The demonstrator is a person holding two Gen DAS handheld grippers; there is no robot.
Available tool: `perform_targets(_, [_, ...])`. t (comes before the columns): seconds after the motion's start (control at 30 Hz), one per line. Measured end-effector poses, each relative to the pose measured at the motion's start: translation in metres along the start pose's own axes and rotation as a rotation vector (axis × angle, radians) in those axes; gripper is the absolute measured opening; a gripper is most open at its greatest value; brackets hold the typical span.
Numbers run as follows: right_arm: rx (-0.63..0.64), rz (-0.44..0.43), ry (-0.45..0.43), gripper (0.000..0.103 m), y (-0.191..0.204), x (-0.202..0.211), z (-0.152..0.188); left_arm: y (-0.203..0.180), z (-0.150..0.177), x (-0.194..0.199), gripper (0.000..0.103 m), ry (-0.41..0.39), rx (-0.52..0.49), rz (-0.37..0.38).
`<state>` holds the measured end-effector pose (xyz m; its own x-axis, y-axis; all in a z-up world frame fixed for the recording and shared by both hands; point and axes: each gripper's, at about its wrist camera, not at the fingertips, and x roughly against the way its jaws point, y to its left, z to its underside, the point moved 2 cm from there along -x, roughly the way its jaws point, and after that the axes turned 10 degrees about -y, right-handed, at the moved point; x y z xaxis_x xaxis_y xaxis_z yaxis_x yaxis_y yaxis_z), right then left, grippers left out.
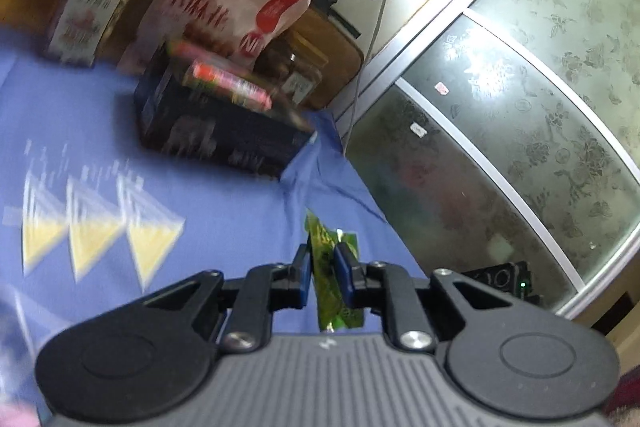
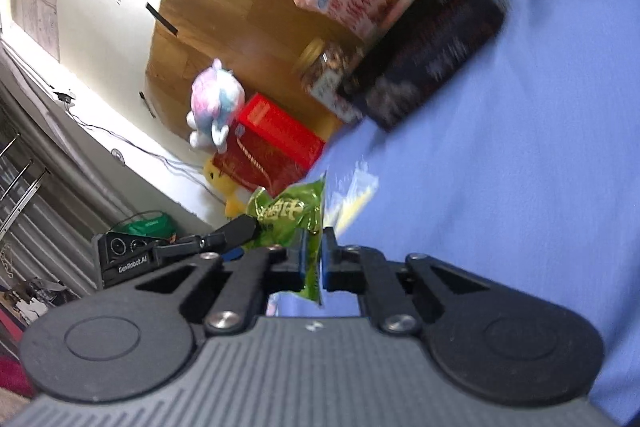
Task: Organize snacks
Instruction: 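Lift the green snack bag and carry it over the tin, then open the left tool to drop the green bag into the tin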
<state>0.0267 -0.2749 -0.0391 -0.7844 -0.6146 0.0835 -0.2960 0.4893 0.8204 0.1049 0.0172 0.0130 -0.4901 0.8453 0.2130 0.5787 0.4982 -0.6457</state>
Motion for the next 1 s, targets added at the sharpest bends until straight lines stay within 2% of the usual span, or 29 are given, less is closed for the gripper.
perform_targets(0.23, [0.154, -0.009, -0.068, 0.01, 0.009, -0.046, -0.073, -0.011, -0.075, -0.048, 0.015, -0.055, -0.146, -0.048])
perform_targets(0.43, [0.191, 0.014, -0.079, 0.01, -0.016, -0.098, -0.123, 0.007, -0.122, -0.097, 0.015, -0.071, -0.221, -0.124])
perform_targets(0.67, [0.275, 0.098, -0.05, 0.011, -0.046, -0.143, -0.137, 0.042, -0.128, -0.141, 0.02, -0.025, -0.282, -0.269])
perform_targets(0.77, [0.369, 0.132, -0.058, 0.014, -0.043, -0.149, -0.133, 0.053, -0.12, -0.149, 0.024, 0.009, -0.302, -0.337])
perform_targets(0.8, [0.398, 0.143, -0.067, 0.014, -0.042, -0.149, -0.131, 0.054, -0.118, -0.151, 0.023, 0.016, -0.318, -0.366])
perform_targets(0.87, [0.419, 0.153, -0.085, 0.018, -0.042, -0.148, -0.131, 0.053, -0.112, -0.155, 0.024, 0.024, -0.364, -0.427])
perform_targets(0.93, [0.43, 0.175, -0.123, 0.033, -0.04, -0.143, -0.131, 0.051, -0.109, -0.157, 0.025, 0.038, -0.395, -0.482])
perform_targets(1.0, [0.445, 0.194, -0.163, 0.036, -0.036, -0.137, -0.134, 0.046, -0.106, -0.156, 0.027, 0.038, -0.425, -0.529])
